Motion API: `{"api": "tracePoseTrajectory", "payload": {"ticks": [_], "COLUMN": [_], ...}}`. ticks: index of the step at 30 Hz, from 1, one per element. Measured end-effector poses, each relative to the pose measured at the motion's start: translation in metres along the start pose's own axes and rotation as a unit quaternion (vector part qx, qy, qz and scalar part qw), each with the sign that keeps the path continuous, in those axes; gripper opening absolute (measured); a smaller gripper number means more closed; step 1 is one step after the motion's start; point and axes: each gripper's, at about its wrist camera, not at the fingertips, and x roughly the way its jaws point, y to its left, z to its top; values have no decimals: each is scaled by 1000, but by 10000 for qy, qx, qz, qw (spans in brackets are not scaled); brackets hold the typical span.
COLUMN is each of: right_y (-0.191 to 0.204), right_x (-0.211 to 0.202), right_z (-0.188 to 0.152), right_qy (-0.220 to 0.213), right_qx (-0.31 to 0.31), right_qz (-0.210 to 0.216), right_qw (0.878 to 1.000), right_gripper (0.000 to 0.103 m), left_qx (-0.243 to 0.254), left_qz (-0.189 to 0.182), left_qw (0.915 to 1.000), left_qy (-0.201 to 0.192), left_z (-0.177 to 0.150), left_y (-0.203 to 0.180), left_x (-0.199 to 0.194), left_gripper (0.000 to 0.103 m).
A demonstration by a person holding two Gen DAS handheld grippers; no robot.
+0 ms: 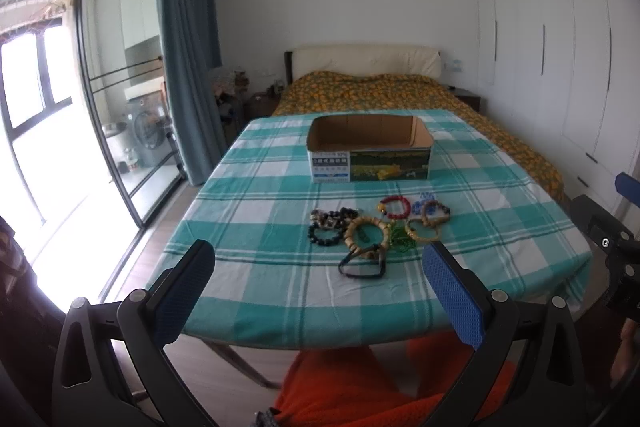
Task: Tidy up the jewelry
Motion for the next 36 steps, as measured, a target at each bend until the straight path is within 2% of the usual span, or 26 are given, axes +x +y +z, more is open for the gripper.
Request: {"api": "tracePoseTrajectory", "payload": {"ticks": [6, 9, 15, 21, 27, 36], "right_y": [1, -1, -9, -25, -40, -55], "right_x": [4, 6, 19, 40, 69, 134], "right_z": [2, 3, 7, 8, 6, -7], "right_qy": [35, 14, 45, 172, 446, 1124], "right_qx": [41, 64, 118, 243, 397, 629], "right_qz": [75, 119, 269, 353, 403, 520], "right_qw": [10000, 9999, 9996, 9989, 9974, 9903], "right_gripper": [102, 102, 102, 102, 102, 102], "left_qx": [-35, -65, 114, 73, -97, -374], "left_qz": [-207, -384, -297, -363, -598, -896], "left_qw": [9996, 9992, 9995, 9984, 9949, 9829], "left_qy": [182, 98, 61, 435, 809, 1568], "left_z": [-1, 1, 8, 10, 7, -15], "left_y": [3, 4, 3, 11, 15, 25], "left_x": [6, 4, 18, 56, 95, 170], "left_gripper": [103, 103, 103, 103, 103, 102]}}
